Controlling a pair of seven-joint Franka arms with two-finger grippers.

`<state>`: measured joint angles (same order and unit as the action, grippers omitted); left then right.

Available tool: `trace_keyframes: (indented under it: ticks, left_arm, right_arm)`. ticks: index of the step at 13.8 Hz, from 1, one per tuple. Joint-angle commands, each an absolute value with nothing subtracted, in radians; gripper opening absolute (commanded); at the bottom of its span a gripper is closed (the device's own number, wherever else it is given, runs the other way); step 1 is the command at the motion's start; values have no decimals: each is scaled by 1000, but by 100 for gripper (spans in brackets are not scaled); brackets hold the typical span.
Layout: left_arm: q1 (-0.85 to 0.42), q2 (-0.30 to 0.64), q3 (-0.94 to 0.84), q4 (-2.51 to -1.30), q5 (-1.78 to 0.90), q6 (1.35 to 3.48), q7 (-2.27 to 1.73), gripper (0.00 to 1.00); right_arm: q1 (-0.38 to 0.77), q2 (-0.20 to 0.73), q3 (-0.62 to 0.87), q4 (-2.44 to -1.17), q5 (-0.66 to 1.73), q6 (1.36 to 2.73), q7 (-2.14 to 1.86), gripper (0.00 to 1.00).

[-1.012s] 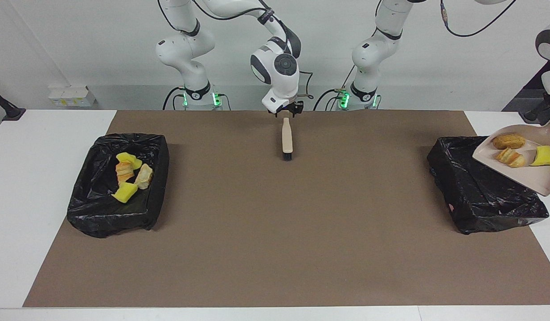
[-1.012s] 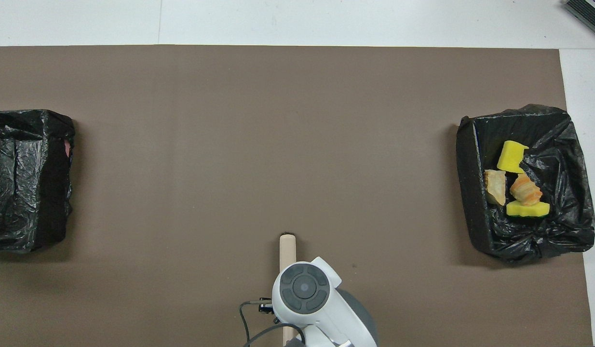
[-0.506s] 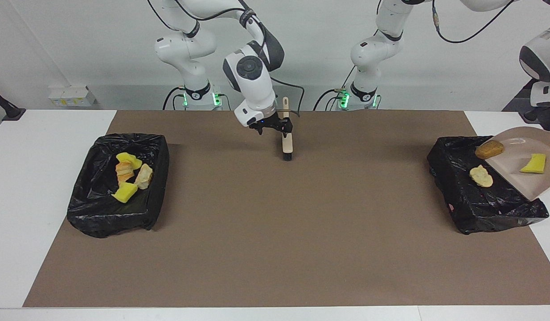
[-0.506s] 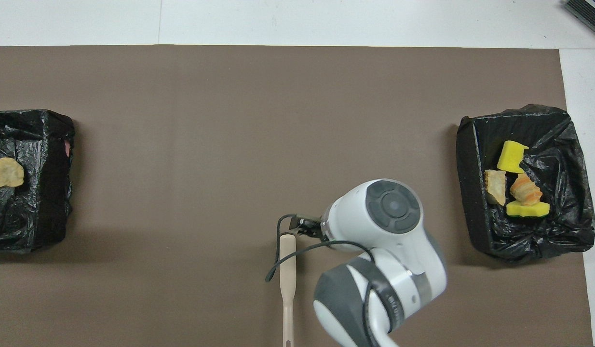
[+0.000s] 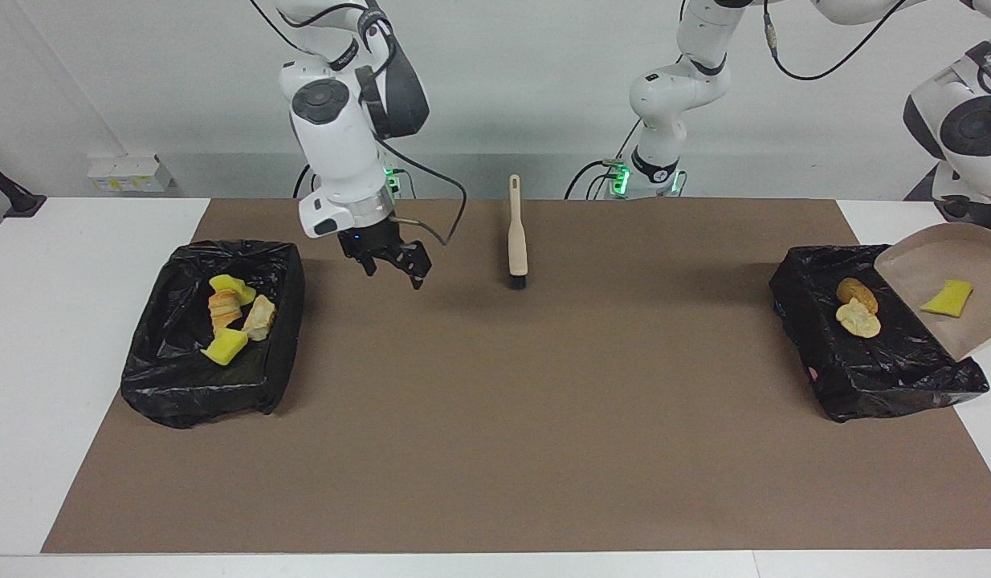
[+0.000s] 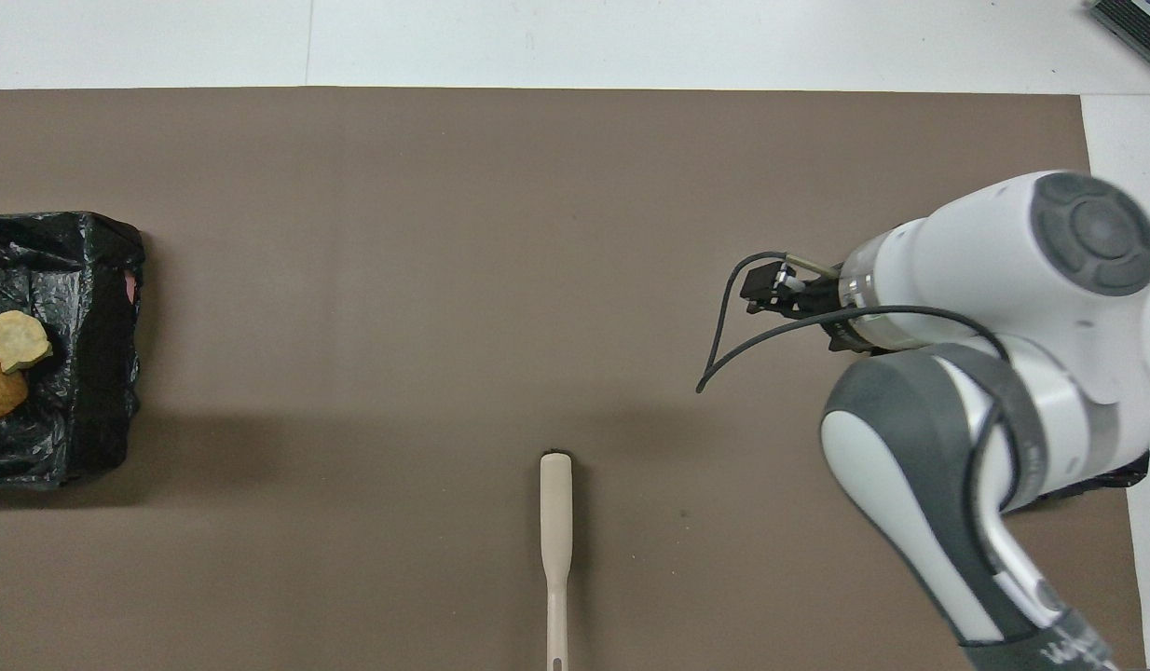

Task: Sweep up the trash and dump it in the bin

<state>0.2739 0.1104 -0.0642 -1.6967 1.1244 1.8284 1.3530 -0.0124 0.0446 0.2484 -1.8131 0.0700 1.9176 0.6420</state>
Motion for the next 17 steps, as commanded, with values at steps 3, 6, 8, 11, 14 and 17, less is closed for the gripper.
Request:
trace_keyframes:
  ticks: [3,6,8,11,14,17]
  left_arm:
    - [198,120,-51,-1683,1226,1729,1234,0]
    - [192,126,-51,-1681,1245,1720,1218,0]
    - [190,124,-54,-1677,1330,1683,1226,0]
    - [141,124,-55,-1672,1330,1608,1215,0]
    - [141,121,-58,-1663,1223,1618,1125,0]
    - [144,135,-58,-1566,992,1624,1057,0]
  right_arm:
    - [-123,34,261,-1639,-25,1708,447,100]
    - [-143,-4,261,-1611,-26,1606,382,100]
    - [-143,-15,259,-1611,-26,1577,374,100]
    - [-147,-35,239,-1611,-20,1568,342,100]
    - [-149,-52,229,-1608,-21,1557,295,100]
    - [-149,-52,232,-1595,-23,1555,295,100]
